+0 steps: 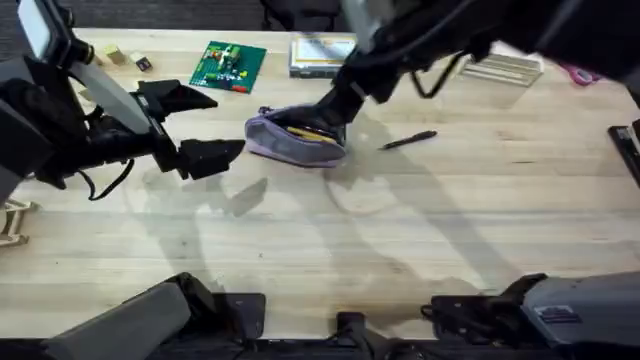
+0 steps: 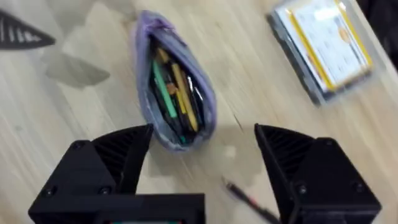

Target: Unzip the bag, pick up the pens from the table one at a time and place them inside, then zip the bag closed.

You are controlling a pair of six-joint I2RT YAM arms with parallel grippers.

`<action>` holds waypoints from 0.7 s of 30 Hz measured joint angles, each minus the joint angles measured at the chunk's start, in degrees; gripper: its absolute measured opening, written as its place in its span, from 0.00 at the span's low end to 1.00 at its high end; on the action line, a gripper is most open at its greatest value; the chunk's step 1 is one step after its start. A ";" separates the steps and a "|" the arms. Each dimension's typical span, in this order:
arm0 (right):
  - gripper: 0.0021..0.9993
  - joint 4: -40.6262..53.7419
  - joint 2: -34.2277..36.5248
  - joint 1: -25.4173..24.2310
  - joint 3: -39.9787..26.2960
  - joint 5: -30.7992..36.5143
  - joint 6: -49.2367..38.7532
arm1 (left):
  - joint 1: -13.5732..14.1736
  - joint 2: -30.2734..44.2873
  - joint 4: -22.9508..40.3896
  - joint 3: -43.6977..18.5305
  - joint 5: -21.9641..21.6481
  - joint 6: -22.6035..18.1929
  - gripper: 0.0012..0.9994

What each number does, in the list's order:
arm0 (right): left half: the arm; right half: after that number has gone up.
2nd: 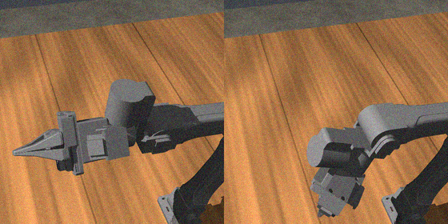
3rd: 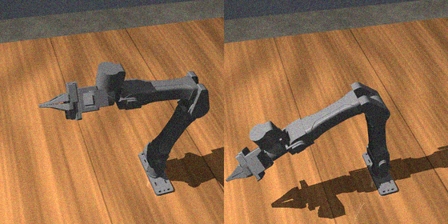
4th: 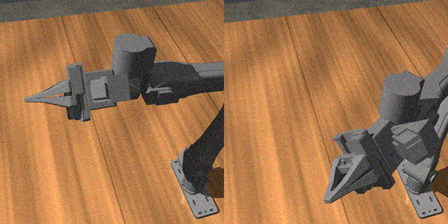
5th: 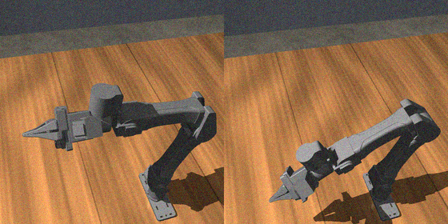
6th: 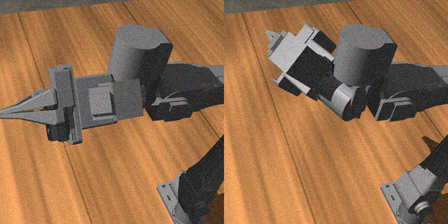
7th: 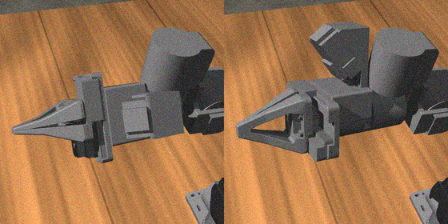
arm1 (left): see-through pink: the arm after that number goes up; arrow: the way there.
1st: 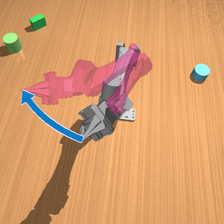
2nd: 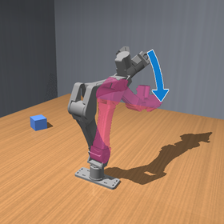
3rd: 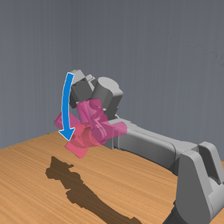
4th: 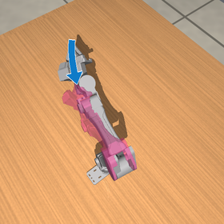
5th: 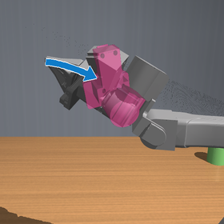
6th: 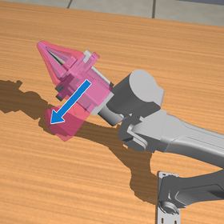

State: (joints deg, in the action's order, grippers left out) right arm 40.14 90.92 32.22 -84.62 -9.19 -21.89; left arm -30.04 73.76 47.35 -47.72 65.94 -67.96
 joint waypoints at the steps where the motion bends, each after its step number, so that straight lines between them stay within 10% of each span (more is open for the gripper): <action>1: 1.00 0.54 -0.77 -0.94 0.00 0.12 1.88 | 0.00 0.00 0.00 0.00 0.01 0.00 0.99; 21: 1.00 10.38 -4.08 -8.15 0.00 13.46 24.49 | 0.00 0.00 -0.17 0.00 0.01 0.00 0.99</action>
State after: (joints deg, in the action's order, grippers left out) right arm 50.52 86.85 24.08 -84.62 4.27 2.60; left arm -30.04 73.76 47.18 -47.72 65.95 -67.96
